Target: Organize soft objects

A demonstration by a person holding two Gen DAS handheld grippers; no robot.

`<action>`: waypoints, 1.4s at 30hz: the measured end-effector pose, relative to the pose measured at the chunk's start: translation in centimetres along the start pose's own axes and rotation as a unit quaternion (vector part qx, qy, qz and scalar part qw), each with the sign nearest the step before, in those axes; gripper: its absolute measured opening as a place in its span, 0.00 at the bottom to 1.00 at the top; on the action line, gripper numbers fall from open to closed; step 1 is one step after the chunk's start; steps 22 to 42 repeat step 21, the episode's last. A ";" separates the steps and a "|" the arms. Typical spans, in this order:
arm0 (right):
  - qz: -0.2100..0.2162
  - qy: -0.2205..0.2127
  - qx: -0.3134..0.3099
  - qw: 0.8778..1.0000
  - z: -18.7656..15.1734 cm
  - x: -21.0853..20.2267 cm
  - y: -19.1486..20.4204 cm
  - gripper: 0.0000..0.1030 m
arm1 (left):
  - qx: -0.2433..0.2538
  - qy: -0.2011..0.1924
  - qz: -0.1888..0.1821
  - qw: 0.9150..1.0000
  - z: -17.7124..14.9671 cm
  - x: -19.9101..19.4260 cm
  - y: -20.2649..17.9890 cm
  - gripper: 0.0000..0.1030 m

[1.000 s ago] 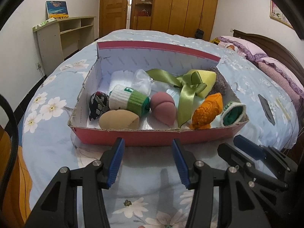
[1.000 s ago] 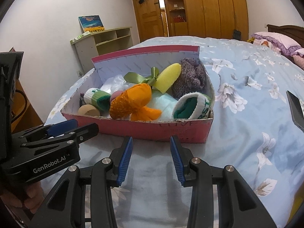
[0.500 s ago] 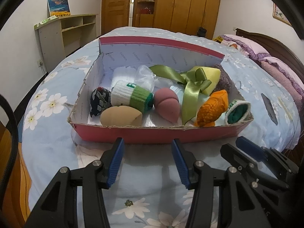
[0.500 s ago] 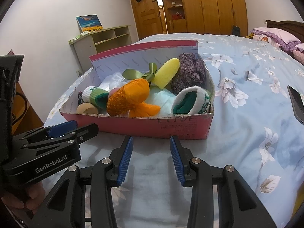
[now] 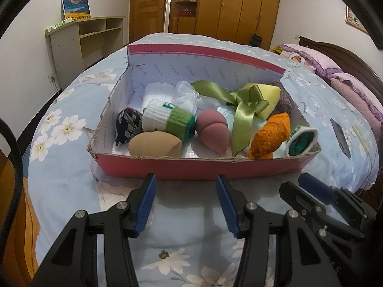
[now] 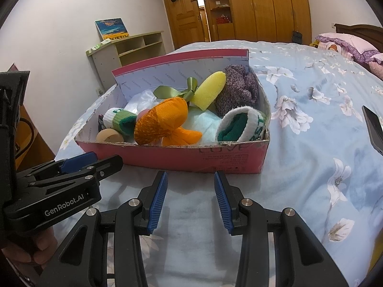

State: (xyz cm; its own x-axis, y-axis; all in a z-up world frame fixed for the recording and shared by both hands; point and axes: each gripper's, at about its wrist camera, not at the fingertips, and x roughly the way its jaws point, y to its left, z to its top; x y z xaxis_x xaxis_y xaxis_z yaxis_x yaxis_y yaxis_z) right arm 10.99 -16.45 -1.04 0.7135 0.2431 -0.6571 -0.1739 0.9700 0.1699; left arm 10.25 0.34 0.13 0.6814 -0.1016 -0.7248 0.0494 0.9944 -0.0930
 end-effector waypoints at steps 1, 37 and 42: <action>0.000 0.000 0.000 1.000 0.0 0.0 0.0 0.40 | 0.000 0.000 0.000 1.000 0.0 0.0 0.0 0.52; -0.001 0.001 0.002 1.000 -0.3 -0.5 0.0 0.40 | -0.001 0.009 -0.003 1.000 -0.4 -0.3 -0.1 0.52; -0.001 0.001 0.002 1.000 -0.3 -0.5 0.0 0.40 | -0.001 0.009 -0.003 1.000 -0.4 -0.3 -0.1 0.52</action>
